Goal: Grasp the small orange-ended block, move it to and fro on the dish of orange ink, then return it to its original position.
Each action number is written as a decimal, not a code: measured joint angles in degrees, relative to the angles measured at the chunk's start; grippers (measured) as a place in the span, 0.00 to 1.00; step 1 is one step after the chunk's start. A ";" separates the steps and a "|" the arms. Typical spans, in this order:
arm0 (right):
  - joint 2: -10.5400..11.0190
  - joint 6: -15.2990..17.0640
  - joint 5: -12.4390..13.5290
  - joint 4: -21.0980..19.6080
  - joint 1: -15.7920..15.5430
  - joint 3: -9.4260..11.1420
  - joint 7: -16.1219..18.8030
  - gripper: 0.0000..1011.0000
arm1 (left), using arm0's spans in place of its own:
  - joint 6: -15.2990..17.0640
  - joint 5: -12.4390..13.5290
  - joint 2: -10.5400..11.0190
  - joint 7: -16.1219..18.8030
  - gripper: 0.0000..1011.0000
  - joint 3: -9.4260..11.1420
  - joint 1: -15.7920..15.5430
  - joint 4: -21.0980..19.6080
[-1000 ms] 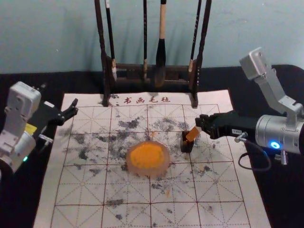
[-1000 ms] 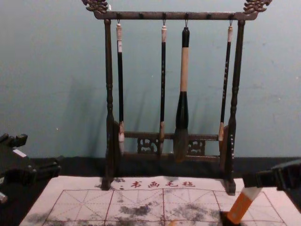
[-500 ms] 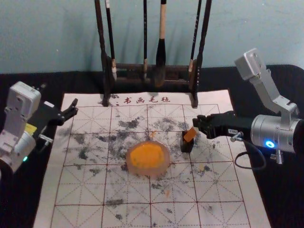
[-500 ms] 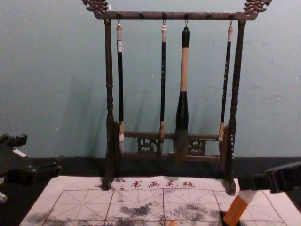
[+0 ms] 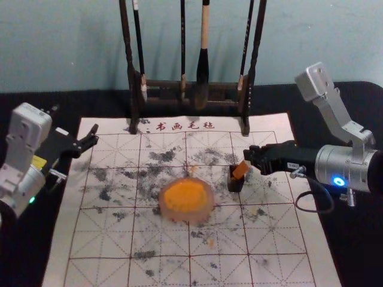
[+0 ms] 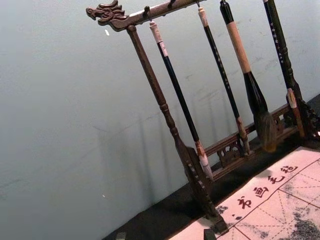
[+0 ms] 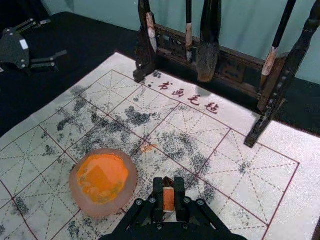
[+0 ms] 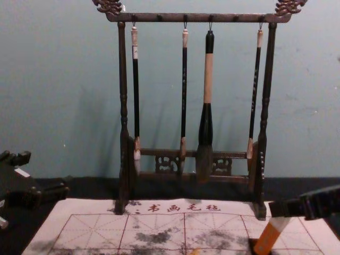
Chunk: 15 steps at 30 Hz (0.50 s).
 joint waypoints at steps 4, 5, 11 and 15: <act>-0.07 0.00 -0.08 0.15 0.01 0.01 -0.05 0.13 | 0.00 0.00 0.00 0.00 0.99 0.00 0.00 0.00; -0.13 0.00 -0.19 0.34 0.06 -0.06 -0.08 0.13 | 0.00 0.00 0.00 0.00 0.99 0.00 0.00 0.00; -0.52 0.09 -0.73 1.07 0.19 -0.53 -0.17 0.13 | 0.00 0.00 0.00 0.00 0.99 0.00 0.00 0.00; -0.99 0.27 -1.17 1.63 0.31 -0.86 -0.17 0.13 | 0.00 0.00 0.00 0.00 0.99 0.00 0.00 0.00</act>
